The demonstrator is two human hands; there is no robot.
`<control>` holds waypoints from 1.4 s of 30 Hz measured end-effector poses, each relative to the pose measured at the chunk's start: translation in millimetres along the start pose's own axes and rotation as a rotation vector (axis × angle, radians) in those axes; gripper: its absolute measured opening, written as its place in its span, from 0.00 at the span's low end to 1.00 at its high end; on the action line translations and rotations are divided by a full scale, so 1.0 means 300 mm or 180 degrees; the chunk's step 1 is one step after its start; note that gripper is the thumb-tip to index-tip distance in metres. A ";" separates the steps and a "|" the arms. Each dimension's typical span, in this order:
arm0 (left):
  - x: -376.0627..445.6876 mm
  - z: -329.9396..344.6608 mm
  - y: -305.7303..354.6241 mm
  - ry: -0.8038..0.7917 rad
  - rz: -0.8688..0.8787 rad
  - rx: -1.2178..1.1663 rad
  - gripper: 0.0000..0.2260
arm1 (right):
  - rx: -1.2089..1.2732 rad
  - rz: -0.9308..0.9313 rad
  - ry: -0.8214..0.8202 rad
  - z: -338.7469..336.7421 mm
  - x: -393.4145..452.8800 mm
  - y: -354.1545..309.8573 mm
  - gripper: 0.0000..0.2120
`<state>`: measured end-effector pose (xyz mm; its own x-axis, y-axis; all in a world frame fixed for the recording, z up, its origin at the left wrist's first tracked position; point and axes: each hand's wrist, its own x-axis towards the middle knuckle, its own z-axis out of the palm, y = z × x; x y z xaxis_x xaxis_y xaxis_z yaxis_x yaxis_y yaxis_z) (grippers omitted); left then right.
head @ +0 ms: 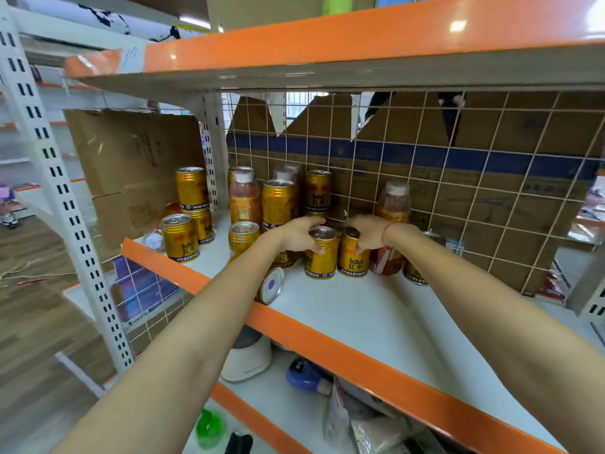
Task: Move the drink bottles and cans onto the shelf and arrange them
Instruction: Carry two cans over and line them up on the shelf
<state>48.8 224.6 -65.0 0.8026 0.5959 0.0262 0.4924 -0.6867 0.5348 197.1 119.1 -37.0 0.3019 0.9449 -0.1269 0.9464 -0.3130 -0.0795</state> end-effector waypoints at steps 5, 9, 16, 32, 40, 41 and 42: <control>-0.002 -0.012 0.003 0.0114 -0.0034 0.0160 0.36 | -0.0191 -0.0105 -0.0096 -0.033 0.019 0.026 0.27; -0.008 -0.013 0.019 0.0139 -0.0109 0.0467 0.31 | -0.0235 -0.0118 -0.0194 -0.053 -0.032 0.016 0.27; -0.031 0.001 0.064 0.0421 -0.0324 0.1322 0.35 | -0.0381 -0.0078 -0.0404 -0.076 -0.063 0.022 0.29; -0.019 -0.020 0.053 -0.0256 0.0121 0.0799 0.31 | 0.0166 -0.0084 -0.0282 0.001 -0.109 0.030 0.39; -0.078 -0.047 0.107 -0.0460 0.0060 0.0764 0.31 | 0.0273 -0.0119 -0.0273 -0.020 -0.183 0.043 0.36; -0.090 -0.051 0.120 -0.0499 0.0064 0.0769 0.31 | 0.0292 -0.0115 -0.0276 -0.026 -0.199 0.050 0.36; -0.103 -0.055 0.135 -0.0531 0.0068 0.0784 0.30 | 0.0297 -0.0118 -0.0260 -0.032 -0.215 0.057 0.36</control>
<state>38.5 185.2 -30.1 0.8480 0.5175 -0.1148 0.5252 -0.7909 0.3141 195.0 53.7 -20.7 0.2529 0.9462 -0.2021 0.9408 -0.2892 -0.1769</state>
